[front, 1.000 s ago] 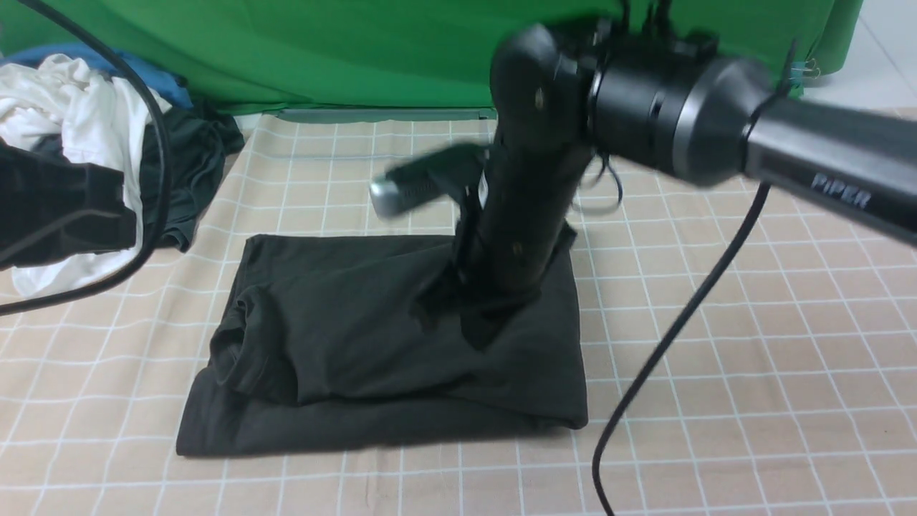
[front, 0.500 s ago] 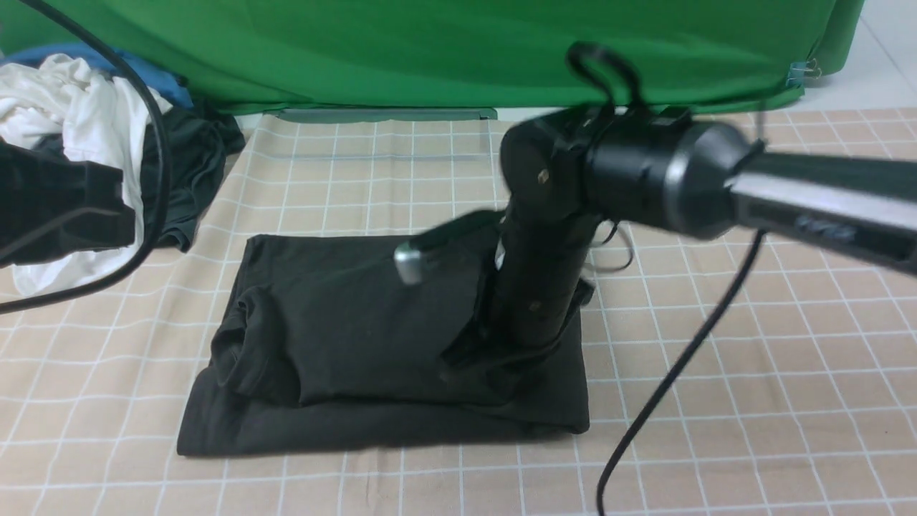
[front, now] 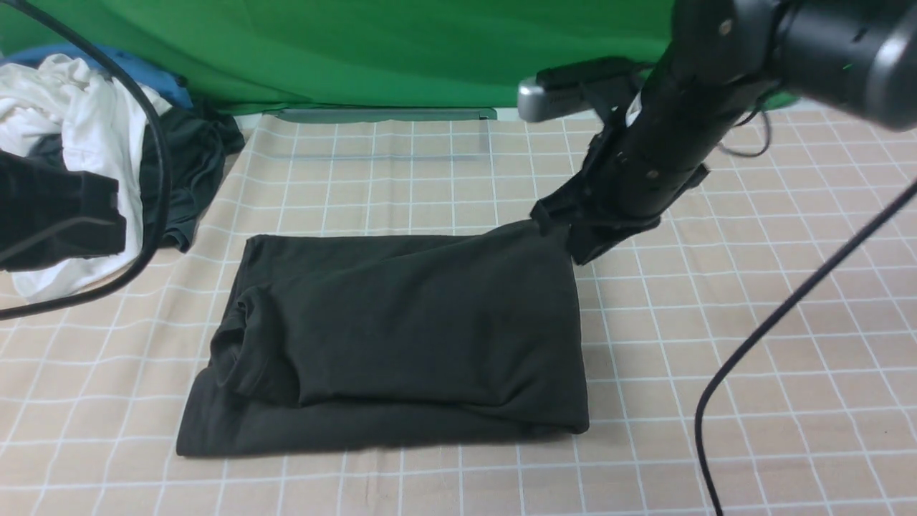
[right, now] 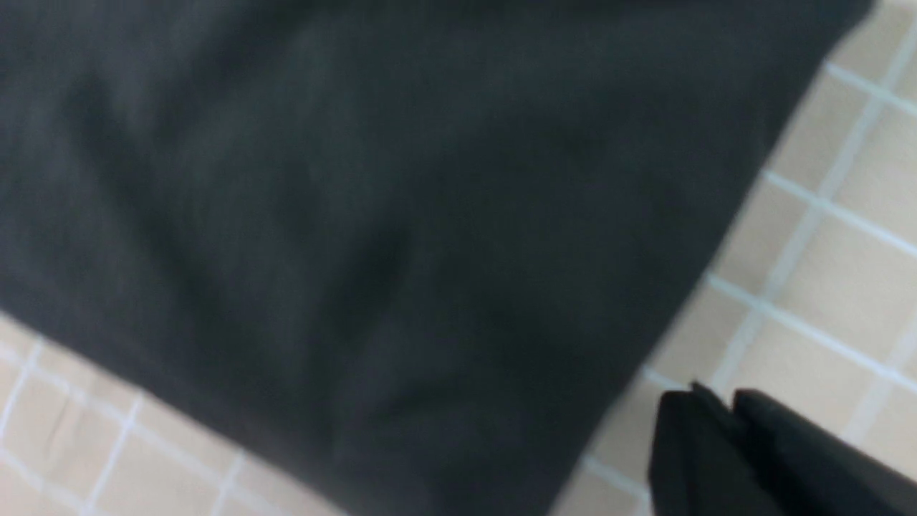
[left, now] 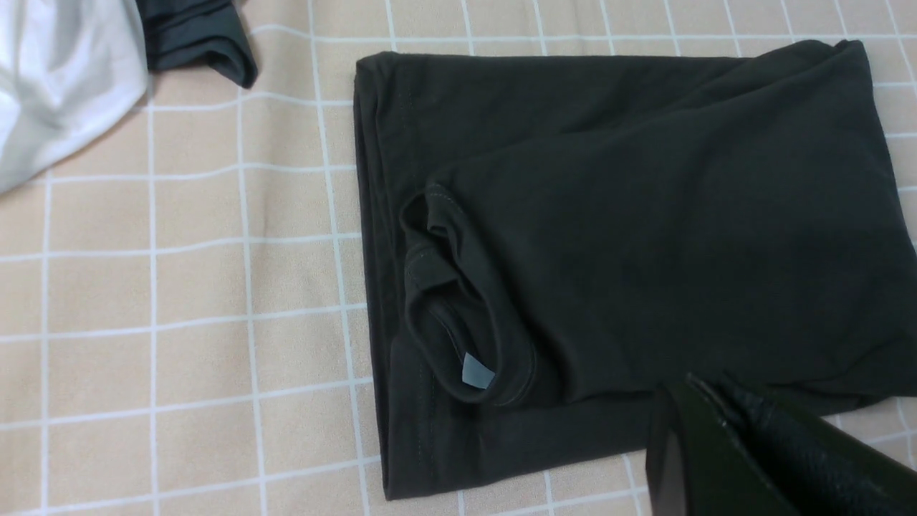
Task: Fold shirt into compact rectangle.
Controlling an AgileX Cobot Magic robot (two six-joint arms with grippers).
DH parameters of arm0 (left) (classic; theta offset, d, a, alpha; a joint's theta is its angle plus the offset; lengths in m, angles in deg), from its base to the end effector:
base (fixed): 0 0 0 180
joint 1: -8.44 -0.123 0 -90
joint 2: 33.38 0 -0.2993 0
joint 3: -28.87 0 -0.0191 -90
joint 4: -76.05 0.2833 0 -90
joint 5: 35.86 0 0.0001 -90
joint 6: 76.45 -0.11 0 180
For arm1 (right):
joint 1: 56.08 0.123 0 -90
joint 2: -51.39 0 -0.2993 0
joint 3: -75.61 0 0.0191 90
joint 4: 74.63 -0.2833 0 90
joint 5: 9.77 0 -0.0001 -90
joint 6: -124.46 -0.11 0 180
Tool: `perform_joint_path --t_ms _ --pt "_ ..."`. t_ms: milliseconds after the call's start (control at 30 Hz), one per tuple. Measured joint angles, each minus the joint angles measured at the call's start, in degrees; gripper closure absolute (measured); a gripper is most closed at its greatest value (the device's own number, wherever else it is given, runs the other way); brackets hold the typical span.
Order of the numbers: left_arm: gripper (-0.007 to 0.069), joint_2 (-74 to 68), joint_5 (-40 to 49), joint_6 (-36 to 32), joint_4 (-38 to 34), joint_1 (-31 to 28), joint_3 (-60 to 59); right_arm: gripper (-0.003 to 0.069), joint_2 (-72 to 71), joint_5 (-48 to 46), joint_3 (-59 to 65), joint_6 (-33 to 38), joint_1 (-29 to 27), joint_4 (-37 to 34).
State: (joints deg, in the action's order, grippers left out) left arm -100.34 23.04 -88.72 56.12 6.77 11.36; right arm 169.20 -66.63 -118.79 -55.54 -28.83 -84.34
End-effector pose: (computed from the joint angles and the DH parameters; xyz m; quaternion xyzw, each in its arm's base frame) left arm 0.2288 -0.0255 0.3620 0.0482 0.9346 -0.1300 0.3277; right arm 0.3992 0.2231 0.2383 -0.1987 0.9619 0.1158 0.1476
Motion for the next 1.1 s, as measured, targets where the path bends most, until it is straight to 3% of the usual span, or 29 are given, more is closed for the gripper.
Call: perform_joint_path --t_ms 67,167,233,333,433,500,533,567,600,633,1100 --pt "0.0606 0.0 0.0 0.0 0.12 0.0 0.0 0.0384 2.1 1.33 0.0 0.0 0.0 -0.36" --pt "0.0606 0.0 0.0 0.0 0.39 0.0 0.0 0.0143 7.22 3.56 0.0 -1.57 0.0 -0.79" --pt "0.0606 0.0 0.04 0.0 0.39 0.0 0.0 0.0048 8.99 4.17 0.0 -1.77 0.0 -0.87" --pt "0.0606 0.0 0.49 0.0 0.51 0.0 0.0 -0.0003 11.1 4.68 0.0 -2.24 0.0 -0.87" --pt "0.0606 0.0 0.68 0.0 0.57 0.0 0.0 0.003 12.08 5.24 0.0 -2.37 0.0 -1.05" --pt "0.0606 0.0 0.68 0.0 0.57 0.0 0.0 0.0186 12.16 5.78 0.0 -1.91 0.0 -1.42" --pt "0.0606 0.0 0.68 0.0 0.57 0.0 0.0 0.0221 12.16 6.04 0.0 -1.18 0.0 -1.56" --pt "0.0606 0.0 0.81 0.0 0.57 0.0 0.0 0.0389 12.16 6.3 -0.05 0.0 0.0 -1.56" --pt "0.0606 0.0 0.82 0.0 0.63 0.0 0.0 0.0482 12.16 6.38 -0.04 1.28 0.0 -1.36" --pt "0.0606 0.0 0.88 0.0 0.63 0.0 0.0 0.0523 12.08 6.38 -0.04 1.67 -0.06 -1.07" --pt "0.0606 0.0 1.22 0.0 0.62 0.0 0.0 0.0514 4.05 -2.13 -0.04 1.09 -9.05 8.4"
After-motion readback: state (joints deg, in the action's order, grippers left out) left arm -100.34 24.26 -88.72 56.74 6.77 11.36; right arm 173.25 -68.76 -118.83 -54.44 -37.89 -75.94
